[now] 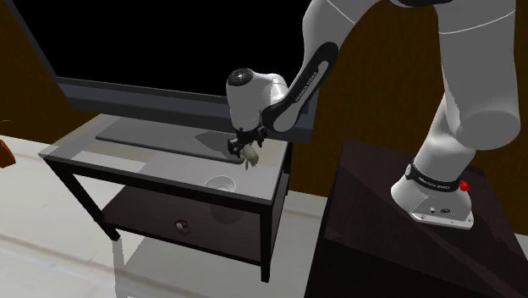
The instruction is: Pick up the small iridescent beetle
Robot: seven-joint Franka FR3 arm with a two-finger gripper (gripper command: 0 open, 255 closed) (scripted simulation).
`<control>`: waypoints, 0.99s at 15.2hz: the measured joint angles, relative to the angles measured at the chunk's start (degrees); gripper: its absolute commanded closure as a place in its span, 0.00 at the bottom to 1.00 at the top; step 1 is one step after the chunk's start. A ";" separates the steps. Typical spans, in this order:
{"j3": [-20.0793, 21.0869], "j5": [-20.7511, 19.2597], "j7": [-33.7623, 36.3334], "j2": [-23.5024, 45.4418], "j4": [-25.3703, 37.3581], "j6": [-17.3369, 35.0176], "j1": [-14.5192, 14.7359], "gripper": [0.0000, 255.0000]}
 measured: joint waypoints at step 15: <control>-0.85 -1.38 1.40 2.06 0.56 1.37 0.62 1.00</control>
